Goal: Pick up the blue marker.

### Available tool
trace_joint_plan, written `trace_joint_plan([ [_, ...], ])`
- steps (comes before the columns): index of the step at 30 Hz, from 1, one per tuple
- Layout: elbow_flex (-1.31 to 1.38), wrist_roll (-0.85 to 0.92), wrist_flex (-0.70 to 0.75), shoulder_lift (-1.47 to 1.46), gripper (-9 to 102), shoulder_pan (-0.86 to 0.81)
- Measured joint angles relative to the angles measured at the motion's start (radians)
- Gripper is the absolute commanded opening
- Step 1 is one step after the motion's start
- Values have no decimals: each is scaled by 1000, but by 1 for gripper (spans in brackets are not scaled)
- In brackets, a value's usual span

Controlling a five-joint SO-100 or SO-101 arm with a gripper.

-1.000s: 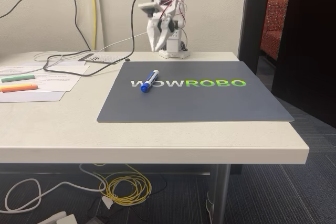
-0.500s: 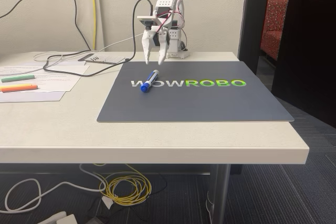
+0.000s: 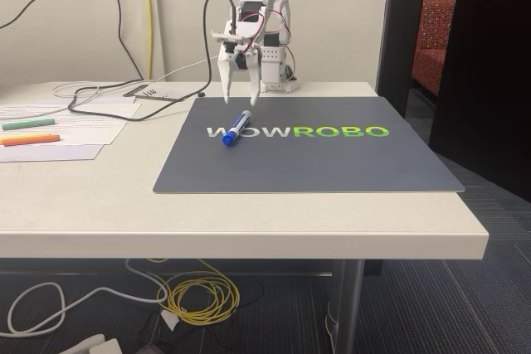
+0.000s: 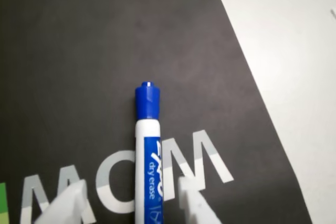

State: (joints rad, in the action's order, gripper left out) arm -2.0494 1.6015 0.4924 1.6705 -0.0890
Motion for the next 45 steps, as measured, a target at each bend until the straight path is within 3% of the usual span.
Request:
trace_joint_plan([
  [6, 130, -87, 190, -95, 24, 0],
  [13, 187, -137, 256, -166, 24, 20],
  [24, 291, -138, 268, -235, 20, 69],
  [45, 508, -54, 319, -383, 23, 11],
])
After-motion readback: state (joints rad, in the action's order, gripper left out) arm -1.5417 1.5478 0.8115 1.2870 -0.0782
